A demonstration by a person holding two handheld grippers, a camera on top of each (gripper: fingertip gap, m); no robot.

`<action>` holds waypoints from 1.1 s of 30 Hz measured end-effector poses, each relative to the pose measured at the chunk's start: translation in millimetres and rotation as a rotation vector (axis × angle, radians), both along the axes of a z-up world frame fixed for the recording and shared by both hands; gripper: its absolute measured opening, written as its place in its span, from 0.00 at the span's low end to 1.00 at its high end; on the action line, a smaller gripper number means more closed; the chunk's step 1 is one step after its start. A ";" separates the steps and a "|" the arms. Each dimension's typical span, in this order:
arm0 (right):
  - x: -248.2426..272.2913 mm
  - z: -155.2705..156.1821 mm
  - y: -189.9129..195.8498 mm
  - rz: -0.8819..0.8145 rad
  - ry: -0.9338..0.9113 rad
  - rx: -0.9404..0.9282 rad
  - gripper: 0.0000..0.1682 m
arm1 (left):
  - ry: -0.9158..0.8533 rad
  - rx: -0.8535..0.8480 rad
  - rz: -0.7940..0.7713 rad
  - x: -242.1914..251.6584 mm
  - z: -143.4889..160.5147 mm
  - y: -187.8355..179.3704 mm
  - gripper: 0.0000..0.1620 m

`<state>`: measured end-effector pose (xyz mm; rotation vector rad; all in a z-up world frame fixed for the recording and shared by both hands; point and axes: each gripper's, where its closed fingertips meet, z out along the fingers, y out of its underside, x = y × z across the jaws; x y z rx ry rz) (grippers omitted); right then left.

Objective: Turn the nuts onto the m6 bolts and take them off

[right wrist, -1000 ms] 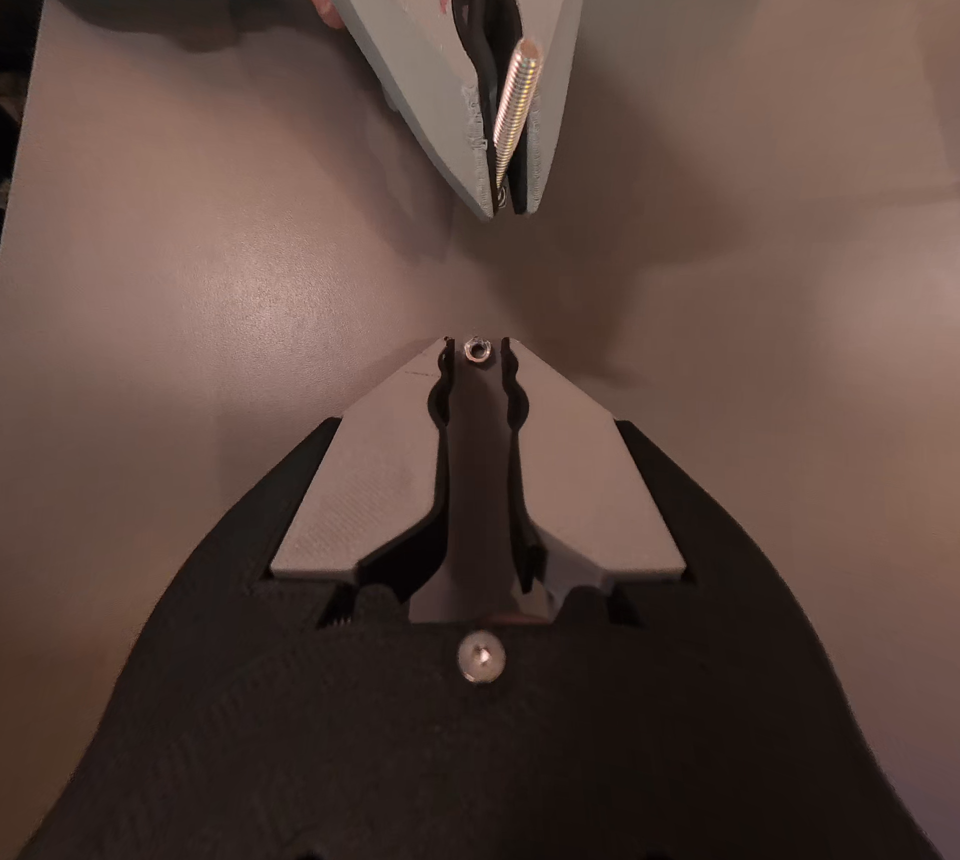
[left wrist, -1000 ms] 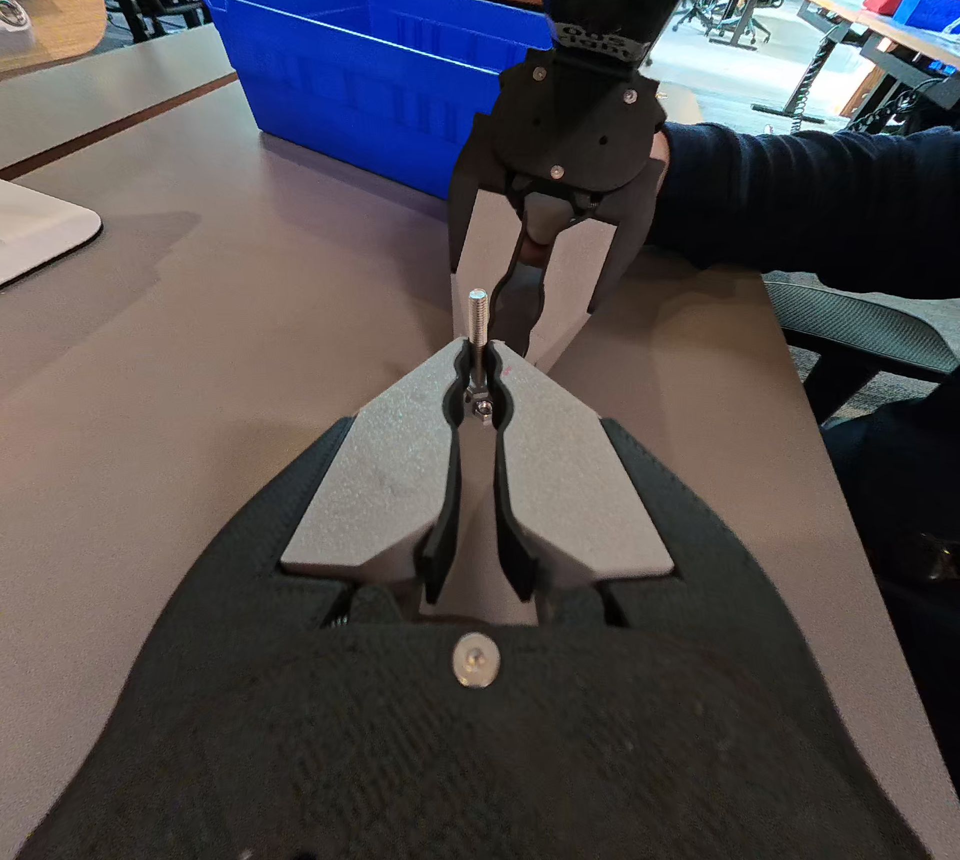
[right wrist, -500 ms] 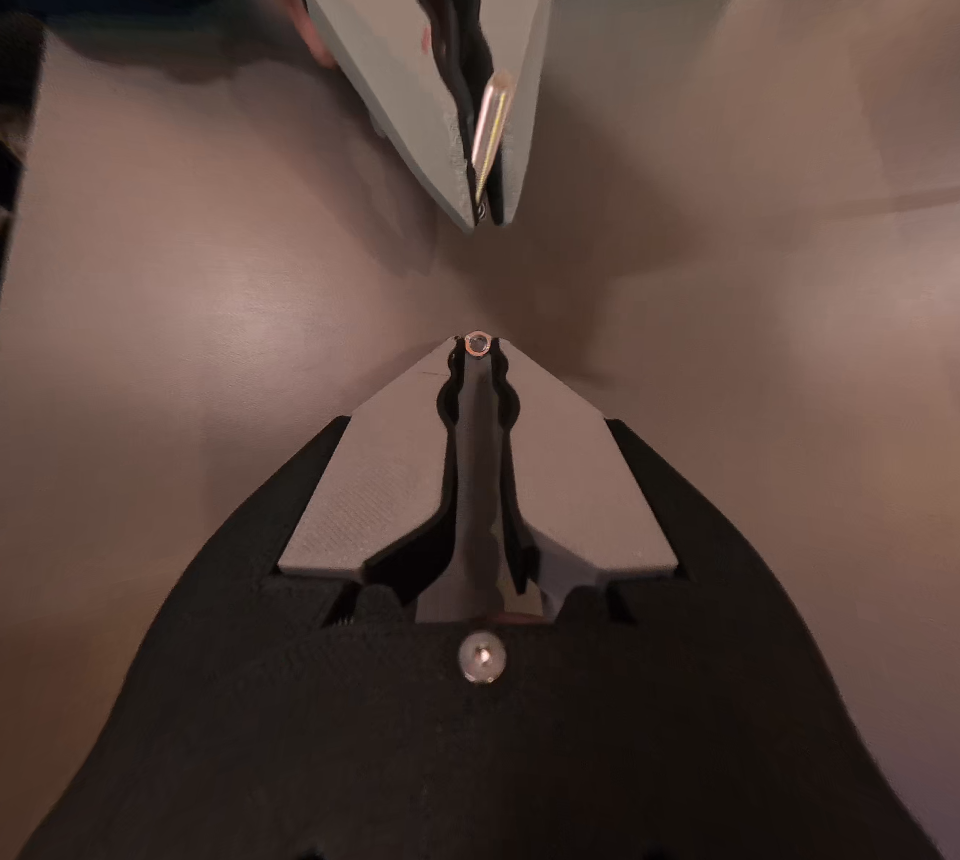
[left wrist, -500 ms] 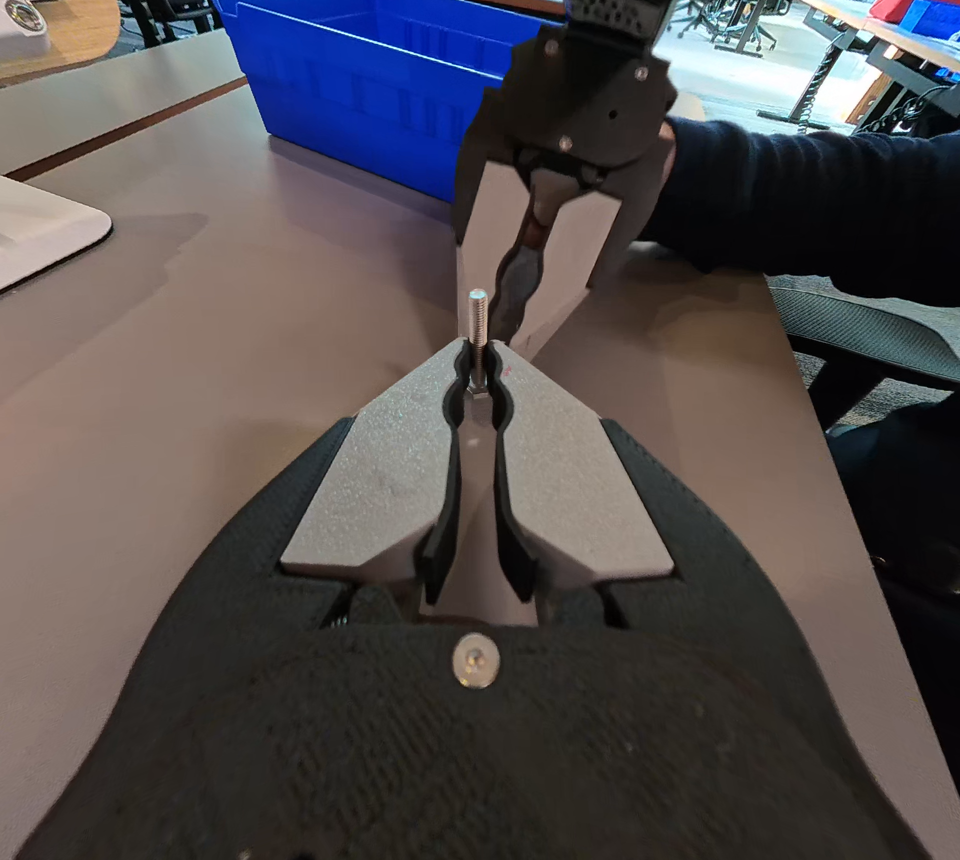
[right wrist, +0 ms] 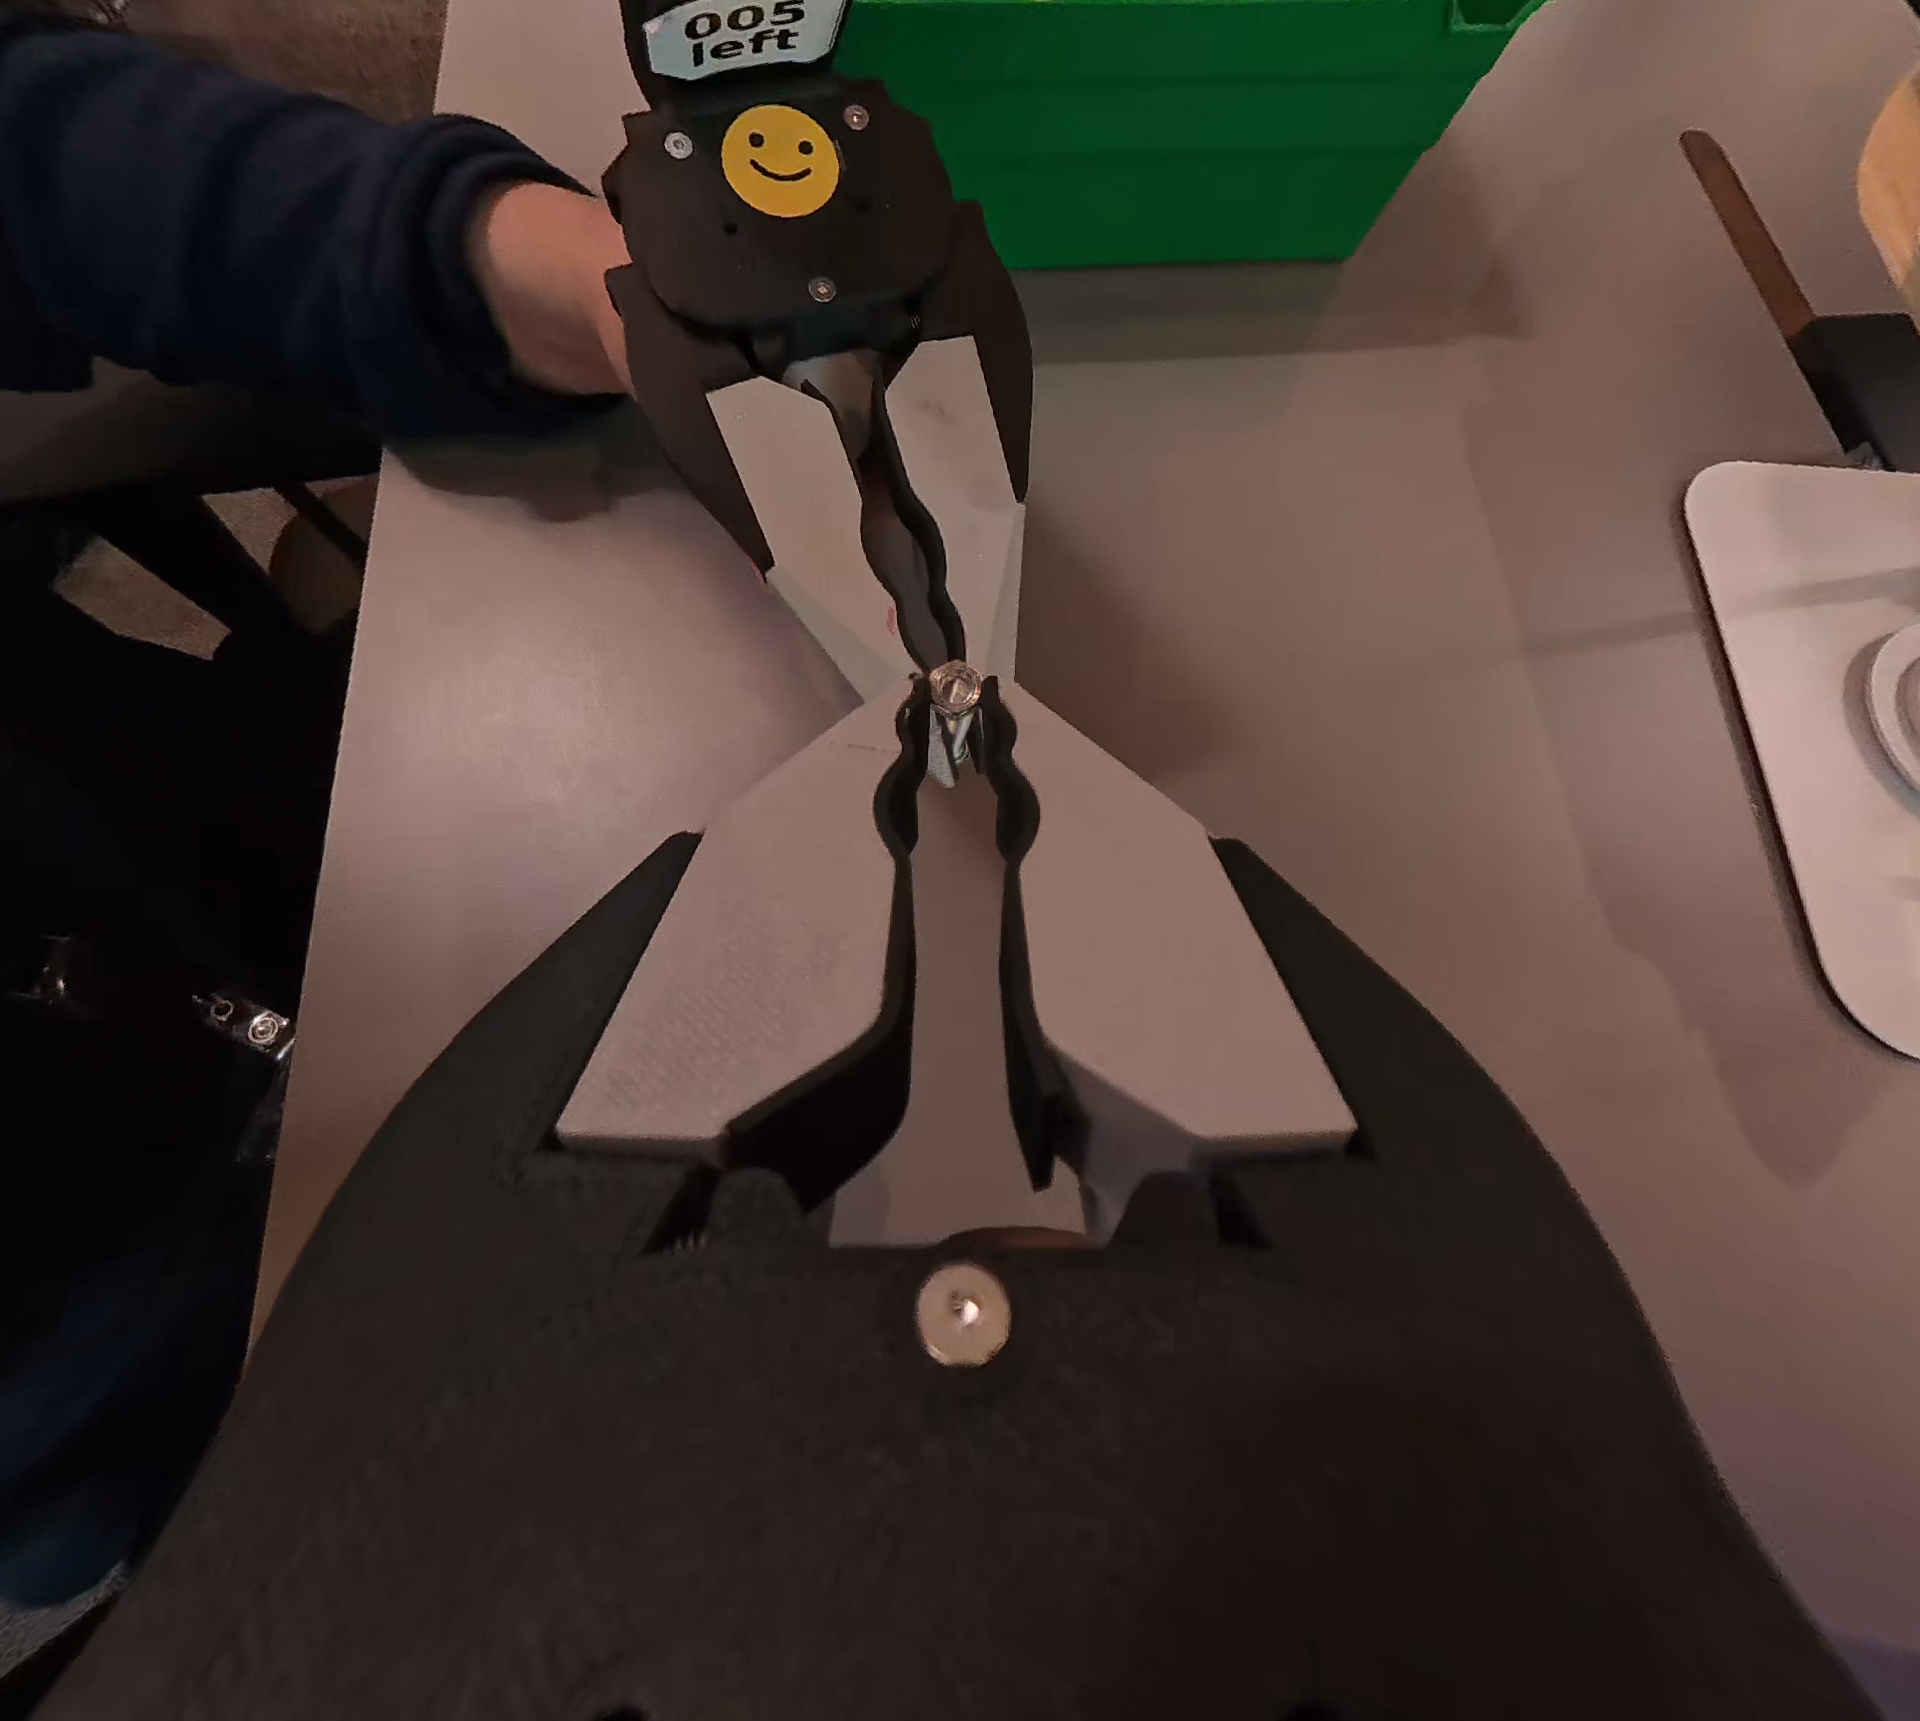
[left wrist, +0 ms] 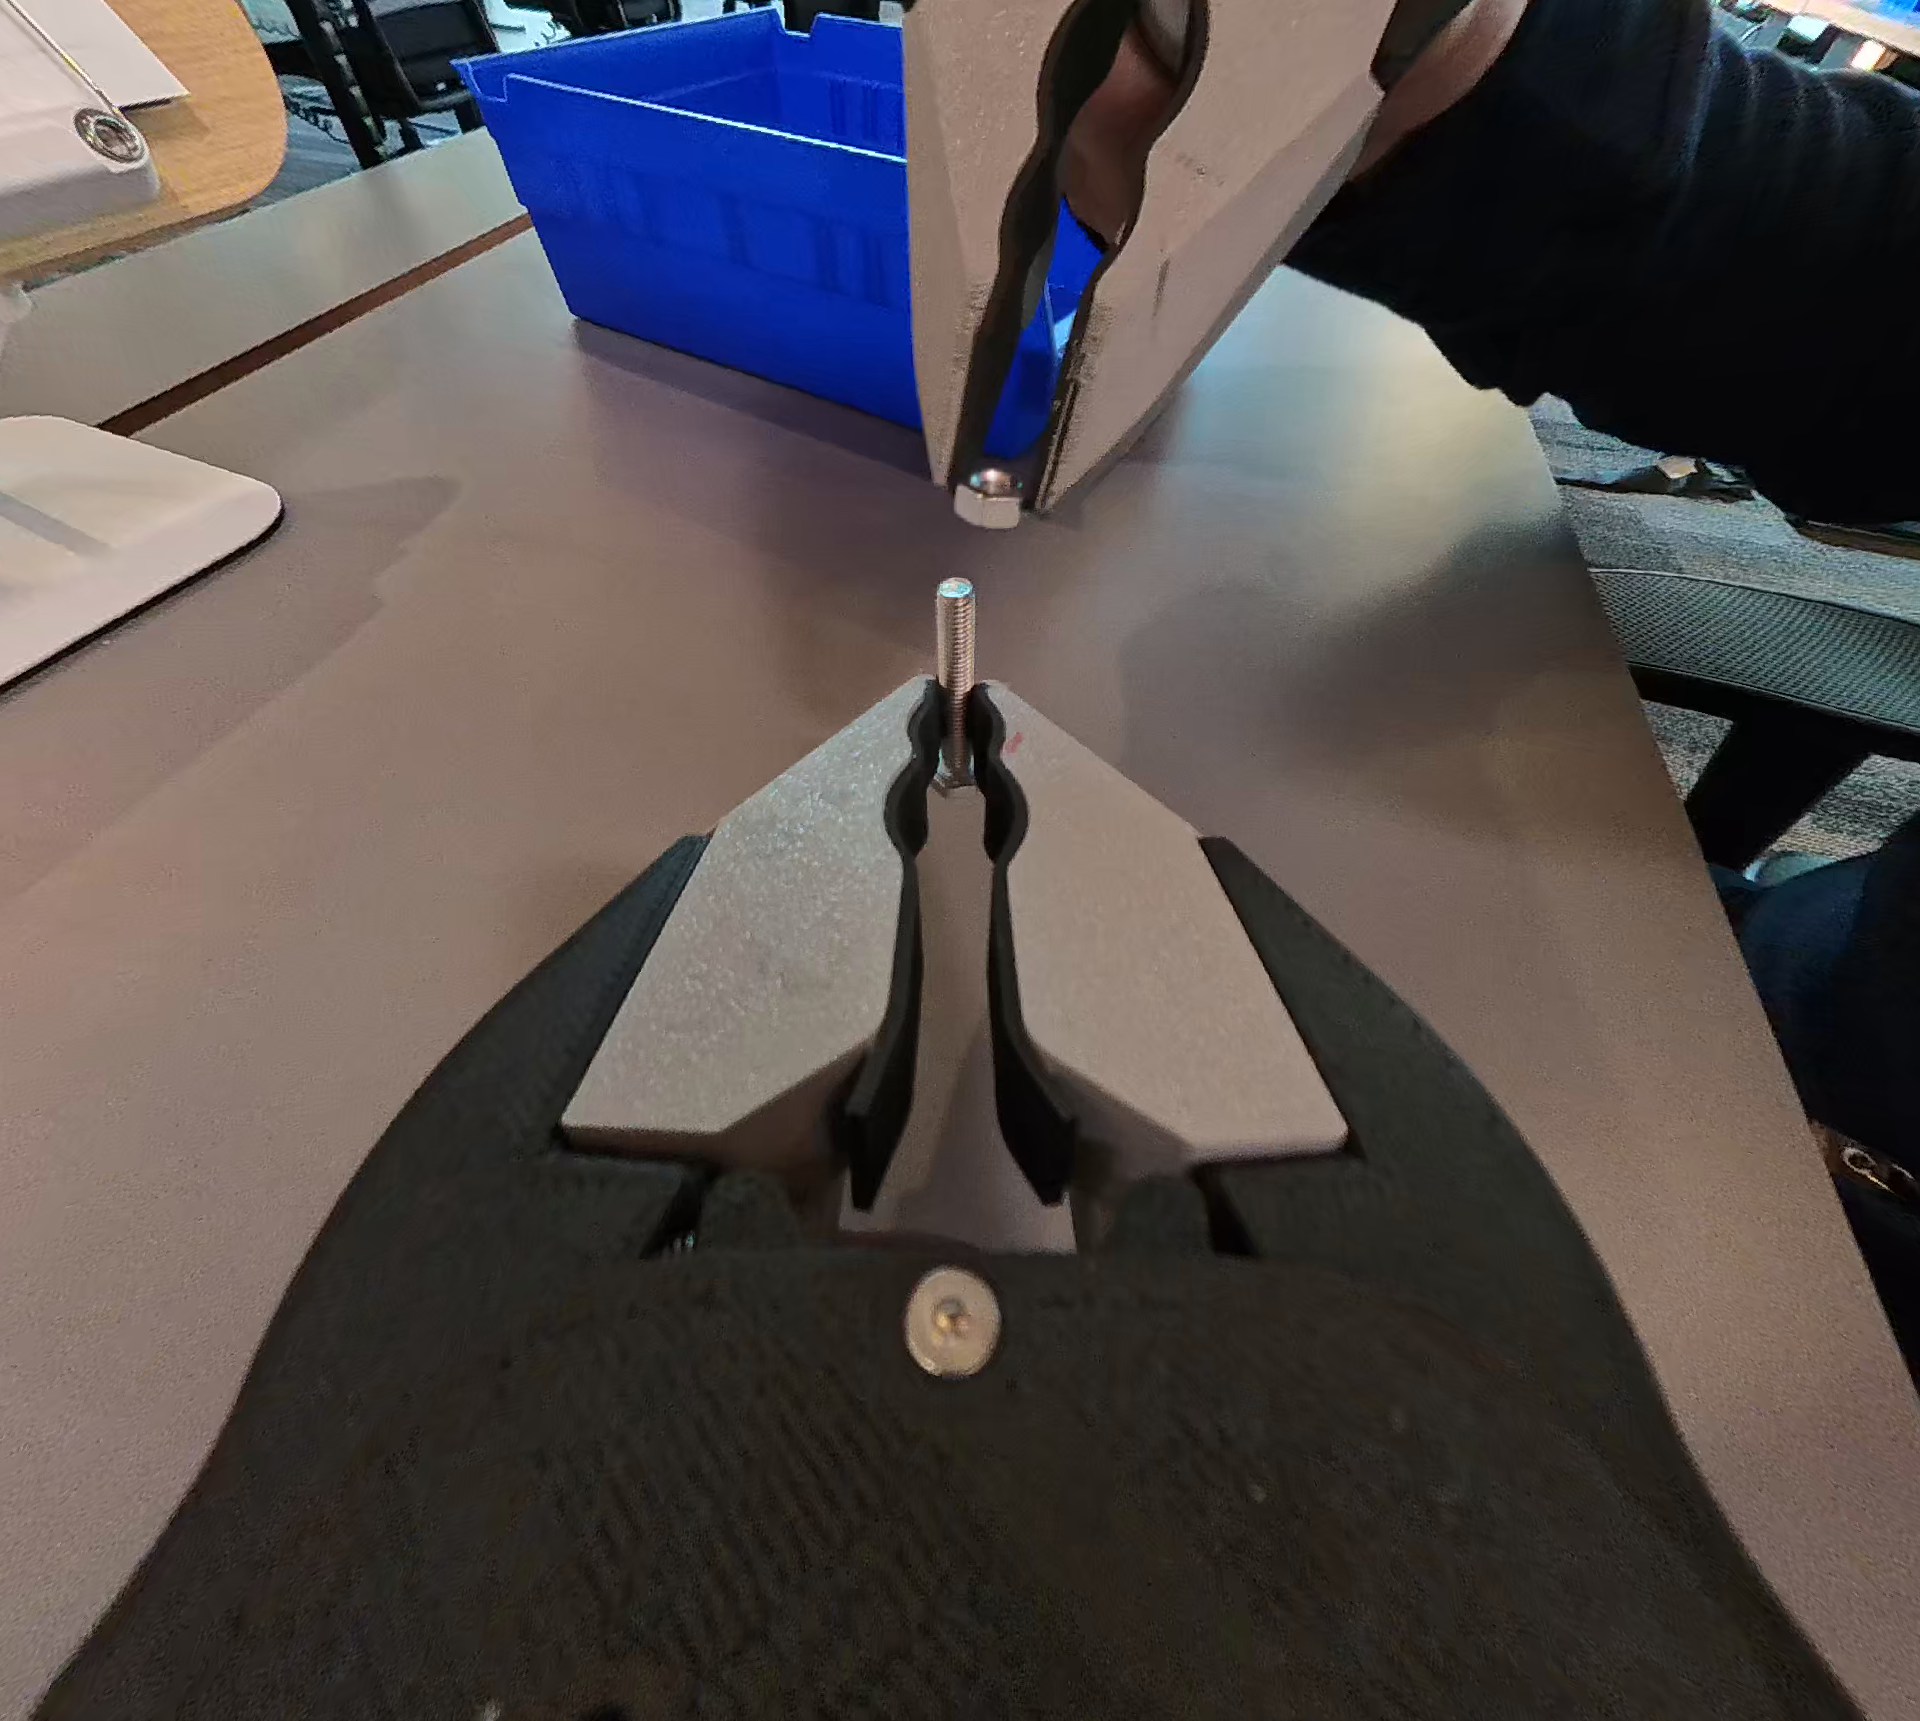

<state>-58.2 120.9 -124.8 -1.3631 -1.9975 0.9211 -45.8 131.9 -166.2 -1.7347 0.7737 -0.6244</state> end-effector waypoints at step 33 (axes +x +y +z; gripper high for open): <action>-5.0 -17.5 0.5 -0.033 -0.111 0.016 0.04 | 0.051 -0.007 0.011 1.0 -5.8 0.4 0.02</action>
